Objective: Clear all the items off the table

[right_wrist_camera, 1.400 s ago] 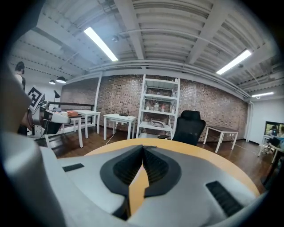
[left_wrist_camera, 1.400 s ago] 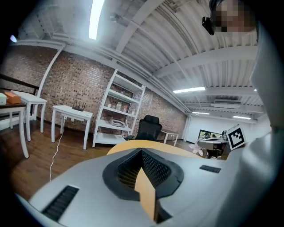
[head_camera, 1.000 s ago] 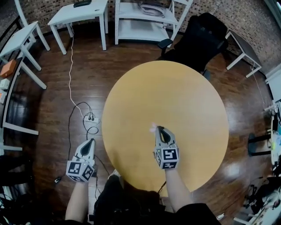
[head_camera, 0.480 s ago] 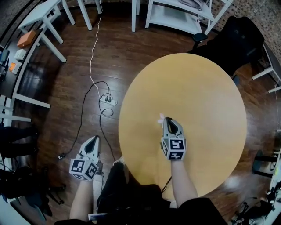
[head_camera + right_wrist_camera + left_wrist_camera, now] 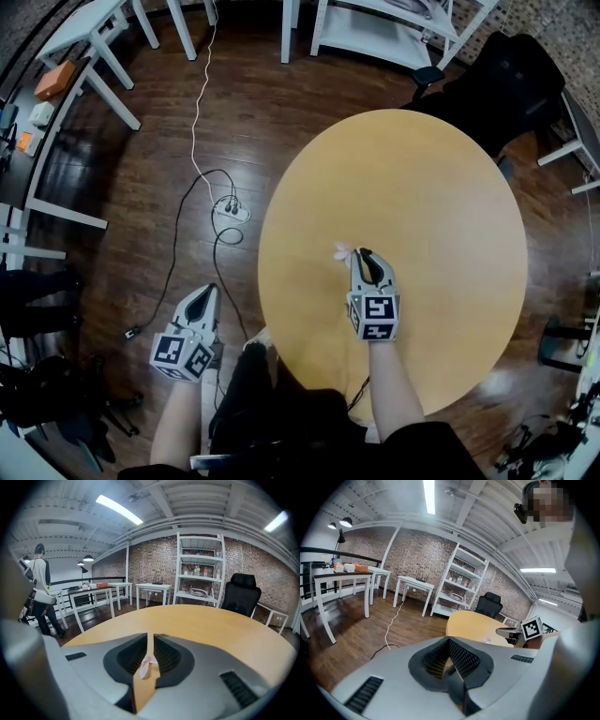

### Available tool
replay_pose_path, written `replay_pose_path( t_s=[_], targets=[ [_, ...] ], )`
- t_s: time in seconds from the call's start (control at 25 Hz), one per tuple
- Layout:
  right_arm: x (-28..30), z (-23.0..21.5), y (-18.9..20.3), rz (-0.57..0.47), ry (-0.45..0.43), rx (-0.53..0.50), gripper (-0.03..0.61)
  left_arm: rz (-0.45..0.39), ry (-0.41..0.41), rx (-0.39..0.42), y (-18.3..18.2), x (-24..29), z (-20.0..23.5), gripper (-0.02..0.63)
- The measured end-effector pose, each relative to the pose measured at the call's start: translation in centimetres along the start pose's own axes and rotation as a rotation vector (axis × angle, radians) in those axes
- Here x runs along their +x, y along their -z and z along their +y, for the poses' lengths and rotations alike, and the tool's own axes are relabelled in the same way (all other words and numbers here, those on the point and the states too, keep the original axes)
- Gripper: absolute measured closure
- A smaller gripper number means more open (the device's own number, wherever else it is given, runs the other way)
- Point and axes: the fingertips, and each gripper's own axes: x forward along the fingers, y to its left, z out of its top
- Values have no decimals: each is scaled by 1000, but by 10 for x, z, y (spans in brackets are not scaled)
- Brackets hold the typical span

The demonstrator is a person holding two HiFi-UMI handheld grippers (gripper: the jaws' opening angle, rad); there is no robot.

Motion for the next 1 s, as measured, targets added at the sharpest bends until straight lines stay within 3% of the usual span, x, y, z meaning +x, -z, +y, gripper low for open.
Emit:
replay_pose_path(
  t_s=[0.2,0.24,0.52,0.8,1.0],
  targets=[
    [-14,3,-6,-7,52,-49,534,4,42,11,-4,-1,-2,612],
    [-19,4,-9,-13,63,-54,563,7,51,9,-5,-2,-1,612],
    [-55,-4,-37,-107,147,3,574,-26,96,23,-30,-4,0,612],
    [-111,-27,-59,-160,235,89,574,-81,184,67,-80,2,-30,612],
    [-156,-60,-101,-283,349,101,574,-197,288,123,-138,23,-69,612]
  ],
)
